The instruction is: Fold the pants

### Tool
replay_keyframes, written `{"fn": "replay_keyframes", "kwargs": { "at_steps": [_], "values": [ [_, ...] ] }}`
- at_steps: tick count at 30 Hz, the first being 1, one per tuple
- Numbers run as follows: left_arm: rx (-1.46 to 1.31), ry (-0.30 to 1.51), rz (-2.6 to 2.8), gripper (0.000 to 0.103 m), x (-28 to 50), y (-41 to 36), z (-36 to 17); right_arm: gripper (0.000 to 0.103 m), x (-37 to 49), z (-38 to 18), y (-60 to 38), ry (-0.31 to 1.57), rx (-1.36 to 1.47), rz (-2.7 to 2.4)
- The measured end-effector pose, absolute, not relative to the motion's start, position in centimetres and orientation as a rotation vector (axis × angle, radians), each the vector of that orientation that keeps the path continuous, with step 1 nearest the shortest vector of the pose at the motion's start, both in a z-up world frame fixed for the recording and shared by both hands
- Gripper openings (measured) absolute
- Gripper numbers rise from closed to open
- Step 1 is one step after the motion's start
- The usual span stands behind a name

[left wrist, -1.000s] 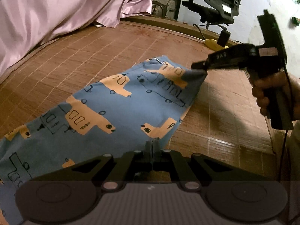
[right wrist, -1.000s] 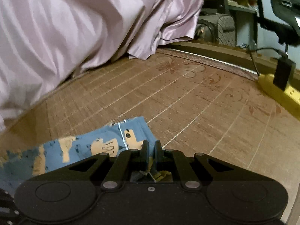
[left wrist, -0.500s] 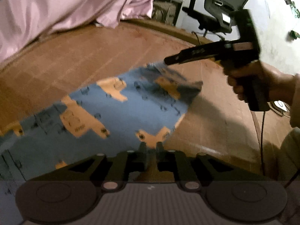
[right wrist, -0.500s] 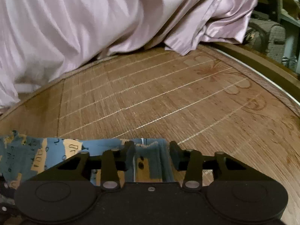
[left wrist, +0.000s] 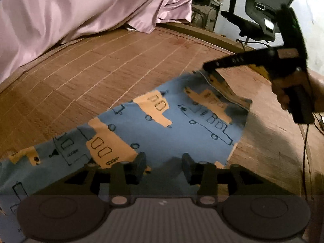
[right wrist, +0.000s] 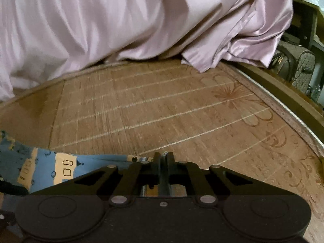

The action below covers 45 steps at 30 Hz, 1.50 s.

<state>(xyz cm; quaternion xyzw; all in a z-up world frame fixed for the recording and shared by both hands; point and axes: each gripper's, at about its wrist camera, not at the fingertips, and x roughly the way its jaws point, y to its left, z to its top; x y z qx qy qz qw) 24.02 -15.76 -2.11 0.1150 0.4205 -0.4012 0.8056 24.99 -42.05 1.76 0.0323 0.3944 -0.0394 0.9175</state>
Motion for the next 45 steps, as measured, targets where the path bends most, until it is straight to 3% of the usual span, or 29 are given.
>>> {"fn": "replay_keyframes", "kwargs": {
  "at_steps": [1,3,6,10,14,18,22,26,32,34,36,39,41,45],
  "values": [
    [0.250,0.898,-0.860,0.050,23.8,-15.8,-2.1,0.009,25.2,1.2,-41.8,0.838,0.040,-0.085],
    [0.247,0.898,-0.861,0.052,23.6,-15.7,-2.1,0.030,25.1,0.6,-41.6,0.843,0.008,-0.121],
    [0.215,0.913,-0.858,0.056,23.7,-15.1,-2.0,0.044,23.5,1.8,-41.6,0.786,0.030,-0.157],
    [0.148,0.908,-0.816,0.073,23.7,-12.9,-1.4,0.049,20.2,2.6,-40.3,0.804,0.068,-0.130],
    [0.124,0.896,-0.704,0.080,23.9,-10.1,-1.1,0.050,18.0,0.8,-38.7,0.907,-0.022,-0.198],
    [0.171,0.923,-0.599,0.083,23.8,-7.3,-1.8,0.074,17.0,0.2,-39.4,0.923,-0.016,-0.286],
    [0.302,0.888,-0.571,0.086,22.1,-4.8,-1.9,0.074,18.2,1.6,-38.2,0.910,-0.048,-0.253],
    [0.300,0.889,-0.506,0.091,21.9,-1.6,-0.9,0.090,21.8,3.6,-34.8,0.816,-0.010,-0.004],
    [0.127,0.807,-0.377,0.092,26.6,2.4,1.5,0.091,28.5,4.0,-25.9,0.759,0.009,0.377],
    [0.129,0.788,-0.341,0.092,29.0,2.9,2.1,0.089,30.2,3.6,-22.9,0.751,-0.036,0.483],
    [0.142,0.775,-0.361,0.091,30.9,3.4,2.2,0.080,31.9,3.1,-20.7,0.768,-0.080,0.576],
    [0.151,0.823,-0.454,0.082,33.9,3.8,1.5,0.069,33.2,2.4,-18.7,0.780,-0.154,0.632],
    [0.152,0.892,-0.511,0.063,35.7,4.1,0.7,0.062,33.2,2.1,-18.1,0.796,-0.160,0.651],
    [0.156,0.998,-0.581,0.051,37.5,4.7,-0.5,0.055,32.8,1.4,-18.0,0.805,-0.138,0.660]
  ]
}}
